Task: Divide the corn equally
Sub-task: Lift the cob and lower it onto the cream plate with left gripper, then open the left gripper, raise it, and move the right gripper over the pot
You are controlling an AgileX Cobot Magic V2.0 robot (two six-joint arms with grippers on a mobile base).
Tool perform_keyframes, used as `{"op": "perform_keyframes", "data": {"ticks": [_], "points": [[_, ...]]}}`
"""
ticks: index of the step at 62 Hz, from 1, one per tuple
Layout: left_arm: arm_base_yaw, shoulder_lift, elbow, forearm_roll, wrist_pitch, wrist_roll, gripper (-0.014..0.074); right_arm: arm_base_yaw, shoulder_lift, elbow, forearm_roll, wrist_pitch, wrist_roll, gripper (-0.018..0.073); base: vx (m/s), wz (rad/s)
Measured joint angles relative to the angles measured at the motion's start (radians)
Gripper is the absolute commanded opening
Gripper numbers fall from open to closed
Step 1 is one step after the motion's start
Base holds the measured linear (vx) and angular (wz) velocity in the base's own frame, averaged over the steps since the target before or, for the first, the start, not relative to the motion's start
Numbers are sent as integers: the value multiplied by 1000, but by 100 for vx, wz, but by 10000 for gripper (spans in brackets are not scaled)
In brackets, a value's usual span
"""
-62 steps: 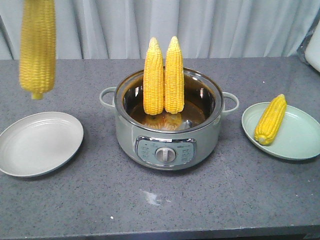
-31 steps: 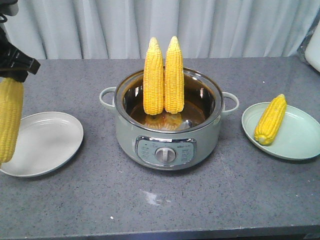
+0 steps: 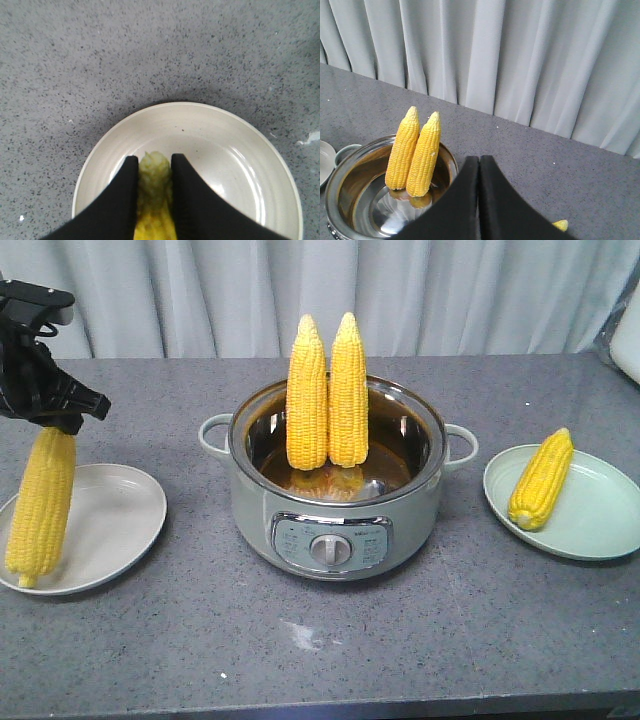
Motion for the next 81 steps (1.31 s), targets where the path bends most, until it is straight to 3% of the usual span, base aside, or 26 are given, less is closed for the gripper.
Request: {"op": "perform_keyframes", "data": {"ticks": [18,43,69,81], "points": [[0,13,0,-1,4,0,69,0,0,0,0,0,0,-8,0,0],[0,13,0,-1,37,0,422,0,0,0,0,0,0,-8,0,0],[0,12,0,-1,92,-1,427,0,0,0,0,0,0,-8,0,0],[0,-31,0,-54,98,-1,427,0,0,0,0,0,0,-8,0,0]]}}
